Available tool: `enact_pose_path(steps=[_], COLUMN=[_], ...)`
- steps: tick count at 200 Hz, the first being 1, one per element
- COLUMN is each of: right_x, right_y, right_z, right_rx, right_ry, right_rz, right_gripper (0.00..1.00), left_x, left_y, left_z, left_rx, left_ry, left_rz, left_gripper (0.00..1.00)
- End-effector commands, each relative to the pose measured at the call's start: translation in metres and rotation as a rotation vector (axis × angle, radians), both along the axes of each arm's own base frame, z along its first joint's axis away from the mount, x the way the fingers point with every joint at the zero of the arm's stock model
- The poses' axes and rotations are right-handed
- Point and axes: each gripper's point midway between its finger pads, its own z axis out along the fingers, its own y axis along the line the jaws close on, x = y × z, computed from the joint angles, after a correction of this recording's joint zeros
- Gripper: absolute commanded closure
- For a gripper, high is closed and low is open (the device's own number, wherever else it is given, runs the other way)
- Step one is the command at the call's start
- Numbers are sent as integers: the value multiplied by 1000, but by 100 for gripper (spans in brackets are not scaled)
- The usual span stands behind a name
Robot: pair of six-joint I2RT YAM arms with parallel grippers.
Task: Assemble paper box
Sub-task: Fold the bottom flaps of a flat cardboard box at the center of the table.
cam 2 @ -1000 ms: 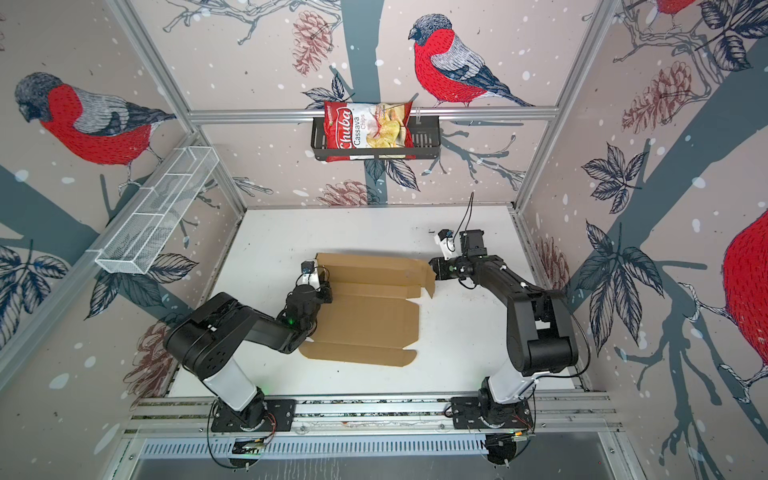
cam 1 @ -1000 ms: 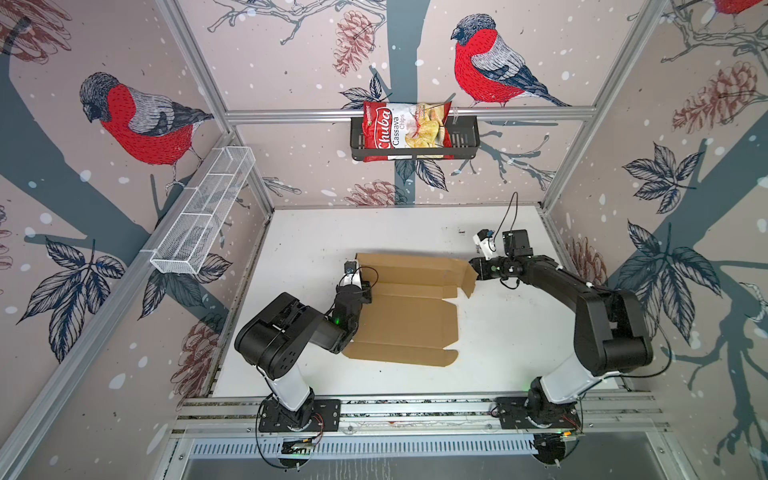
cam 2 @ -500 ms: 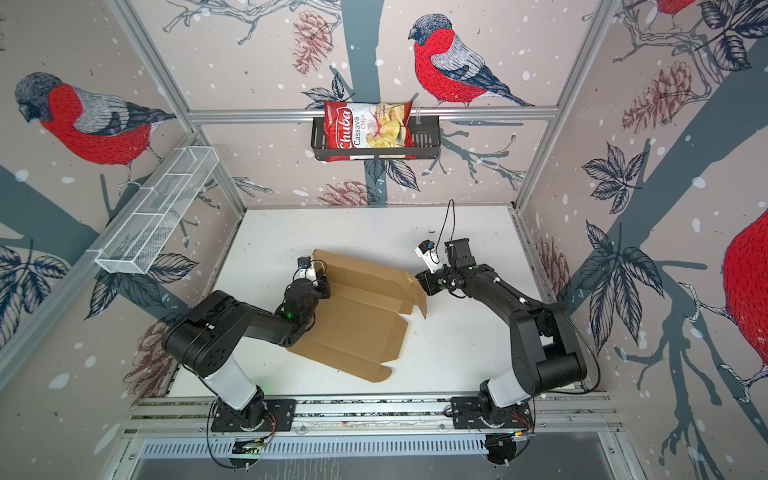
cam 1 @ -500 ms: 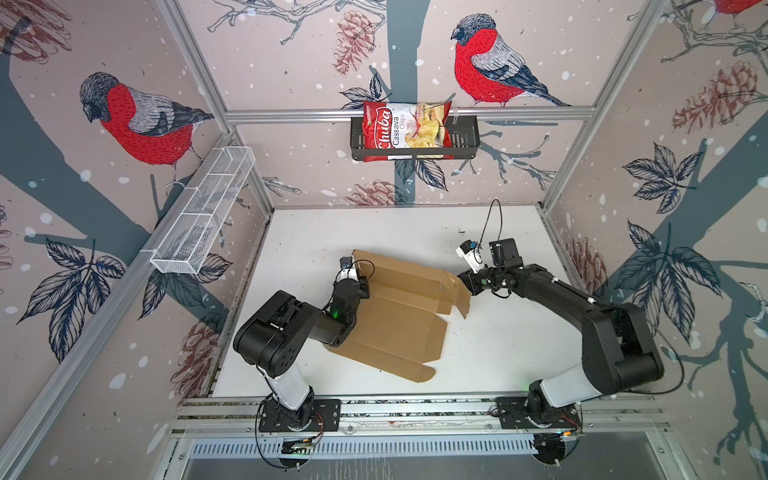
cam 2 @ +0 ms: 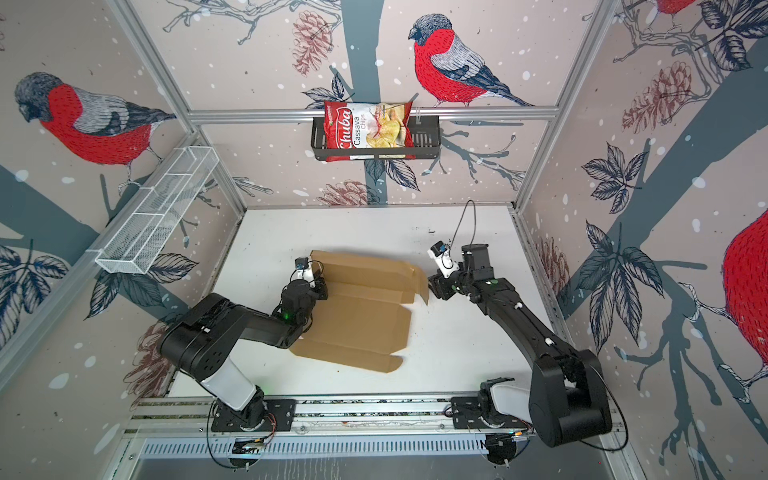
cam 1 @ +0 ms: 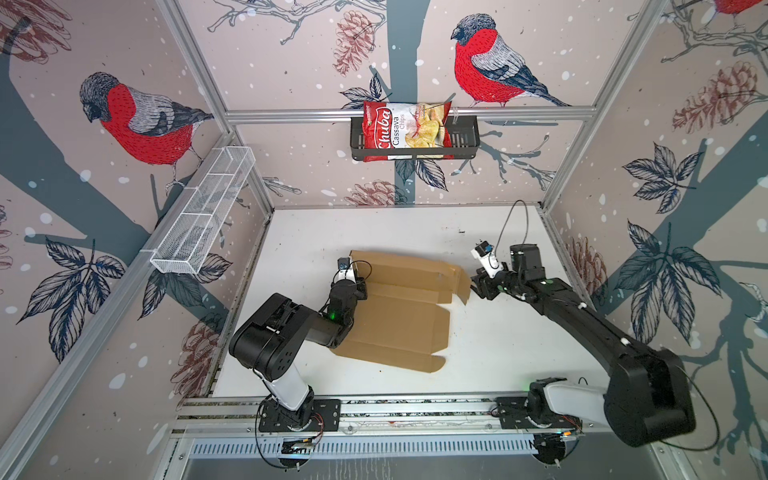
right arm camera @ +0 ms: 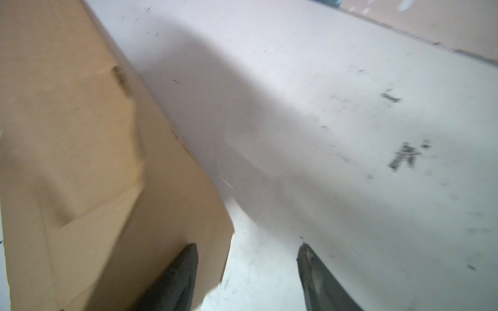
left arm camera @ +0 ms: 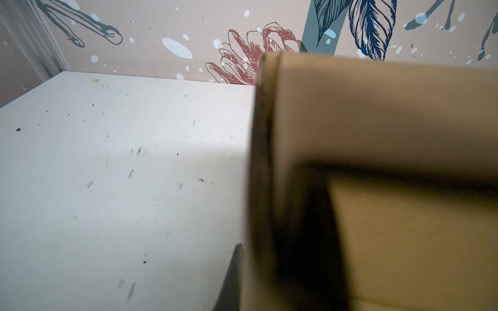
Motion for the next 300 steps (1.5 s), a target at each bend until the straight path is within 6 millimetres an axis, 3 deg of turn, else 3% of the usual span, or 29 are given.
enact_pose_path(steps=[1, 20, 51, 91, 124, 150, 189, 260, 300], right_x=[13, 19, 13, 35, 37, 35, 21, 36, 41], right_y=[-15, -35, -10, 30, 55, 55, 48, 72, 73], right_z=[34, 68, 92, 61, 33, 17, 7, -2, -2], right_rx=[-13, -89, -152, -287, -392, -414, -456, -462, -400], right_ry=[-126, -188, -186, 13, 105, 166, 194, 236, 308], right_rz=[-72, -166, -61, -12, 48, 37, 52, 26, -111], right_gripper=[39, 39, 32, 33, 38, 46, 46, 62, 72], left_x=[-1, -1, -2, -1, -2, -3, -4, -7, -9], left_y=[-1, -3, -5, -7, -7, -6, -5, -8, -8], left_z=[4, 5, 5, 6, 5, 6, 7, 8, 17], left_rx=[5, 9, 14, 17, 16, 15, 12, -6, -17], left_ry=[-19, -21, -18, -20, -18, -21, -24, -35, -63], left_rz=[-11, -25, -42, -50, -52, -50, -46, -69, -55], left_gripper=[99, 99, 99, 99, 99, 99, 99, 99, 99])
